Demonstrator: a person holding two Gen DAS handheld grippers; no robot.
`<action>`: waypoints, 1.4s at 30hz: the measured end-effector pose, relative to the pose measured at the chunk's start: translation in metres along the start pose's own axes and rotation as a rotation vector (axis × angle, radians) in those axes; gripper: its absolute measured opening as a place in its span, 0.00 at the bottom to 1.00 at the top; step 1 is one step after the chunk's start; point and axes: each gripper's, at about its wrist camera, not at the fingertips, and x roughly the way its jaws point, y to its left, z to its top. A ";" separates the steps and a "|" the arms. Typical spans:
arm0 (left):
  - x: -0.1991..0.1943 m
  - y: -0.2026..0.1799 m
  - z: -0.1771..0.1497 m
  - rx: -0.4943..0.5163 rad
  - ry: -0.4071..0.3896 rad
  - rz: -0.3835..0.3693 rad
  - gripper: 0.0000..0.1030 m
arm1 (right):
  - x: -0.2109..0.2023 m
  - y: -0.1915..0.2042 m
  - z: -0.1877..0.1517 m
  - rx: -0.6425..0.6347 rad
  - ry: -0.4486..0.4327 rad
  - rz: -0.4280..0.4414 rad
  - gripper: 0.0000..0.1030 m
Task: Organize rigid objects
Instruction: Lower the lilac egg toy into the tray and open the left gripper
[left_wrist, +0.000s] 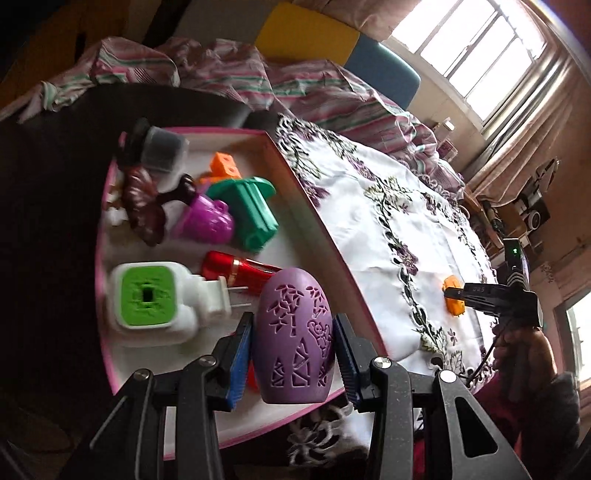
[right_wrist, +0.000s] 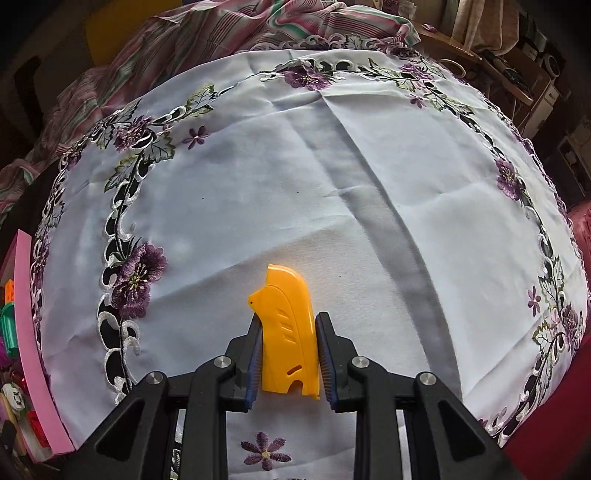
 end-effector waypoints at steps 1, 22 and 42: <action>0.004 -0.002 0.002 0.004 0.008 0.001 0.41 | 0.000 0.000 0.000 0.001 -0.001 0.001 0.25; 0.055 -0.018 0.016 0.083 0.026 0.113 0.33 | -0.002 -0.003 0.002 -0.003 -0.006 0.025 0.25; 0.013 -0.022 0.011 0.127 -0.116 0.211 0.40 | -0.001 -0.001 0.002 -0.017 -0.007 0.021 0.25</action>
